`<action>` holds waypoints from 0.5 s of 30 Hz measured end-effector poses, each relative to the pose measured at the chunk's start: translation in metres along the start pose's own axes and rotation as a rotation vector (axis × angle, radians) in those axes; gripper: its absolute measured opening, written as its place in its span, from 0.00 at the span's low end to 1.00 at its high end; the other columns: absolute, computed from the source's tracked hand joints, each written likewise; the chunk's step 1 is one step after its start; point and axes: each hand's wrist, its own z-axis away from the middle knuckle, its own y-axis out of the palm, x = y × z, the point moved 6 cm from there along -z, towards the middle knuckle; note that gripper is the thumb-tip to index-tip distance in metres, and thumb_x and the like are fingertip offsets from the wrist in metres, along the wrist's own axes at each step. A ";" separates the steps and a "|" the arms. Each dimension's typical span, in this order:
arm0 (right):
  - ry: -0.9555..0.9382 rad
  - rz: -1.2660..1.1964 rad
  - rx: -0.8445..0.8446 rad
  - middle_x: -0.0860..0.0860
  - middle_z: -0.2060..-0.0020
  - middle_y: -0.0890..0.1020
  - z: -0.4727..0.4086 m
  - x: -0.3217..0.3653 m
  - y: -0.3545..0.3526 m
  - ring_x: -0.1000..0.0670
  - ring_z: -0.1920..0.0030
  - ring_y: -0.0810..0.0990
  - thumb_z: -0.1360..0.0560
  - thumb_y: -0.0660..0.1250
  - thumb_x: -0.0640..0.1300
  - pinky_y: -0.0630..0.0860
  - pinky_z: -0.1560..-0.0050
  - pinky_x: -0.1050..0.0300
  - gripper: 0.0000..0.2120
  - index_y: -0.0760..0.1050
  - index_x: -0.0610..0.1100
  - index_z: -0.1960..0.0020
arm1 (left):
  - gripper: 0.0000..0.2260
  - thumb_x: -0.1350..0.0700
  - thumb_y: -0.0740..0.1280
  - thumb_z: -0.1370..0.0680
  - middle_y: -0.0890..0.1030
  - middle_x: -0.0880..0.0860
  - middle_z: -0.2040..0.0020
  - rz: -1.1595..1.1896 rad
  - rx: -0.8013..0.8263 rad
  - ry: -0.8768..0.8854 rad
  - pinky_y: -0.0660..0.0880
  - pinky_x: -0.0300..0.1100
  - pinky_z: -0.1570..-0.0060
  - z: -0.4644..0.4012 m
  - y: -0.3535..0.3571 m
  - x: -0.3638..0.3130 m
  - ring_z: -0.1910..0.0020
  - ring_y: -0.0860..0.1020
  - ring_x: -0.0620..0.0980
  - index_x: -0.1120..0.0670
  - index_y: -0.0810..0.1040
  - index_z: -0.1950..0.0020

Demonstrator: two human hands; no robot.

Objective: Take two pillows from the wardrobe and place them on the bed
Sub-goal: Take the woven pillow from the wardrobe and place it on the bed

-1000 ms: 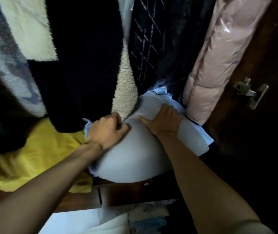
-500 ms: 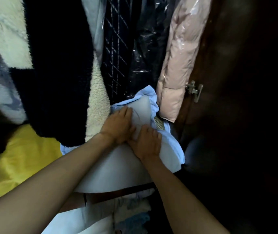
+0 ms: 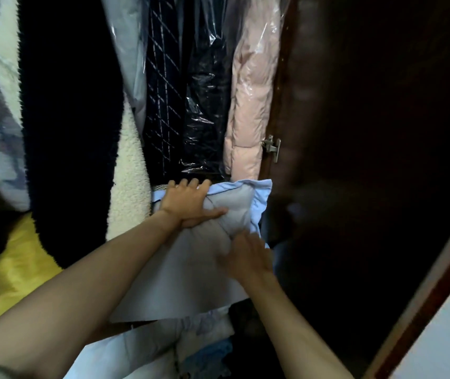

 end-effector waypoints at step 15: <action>-0.064 -0.032 0.414 0.46 0.20 0.53 0.002 0.006 0.068 0.34 0.24 0.57 0.34 0.52 0.81 0.52 0.30 0.27 0.50 0.53 0.53 0.21 | 0.25 0.37 0.50 0.21 0.70 0.55 0.30 -0.121 0.211 0.104 0.64 0.56 0.35 0.095 0.004 0.048 0.32 0.70 0.57 0.49 0.67 0.30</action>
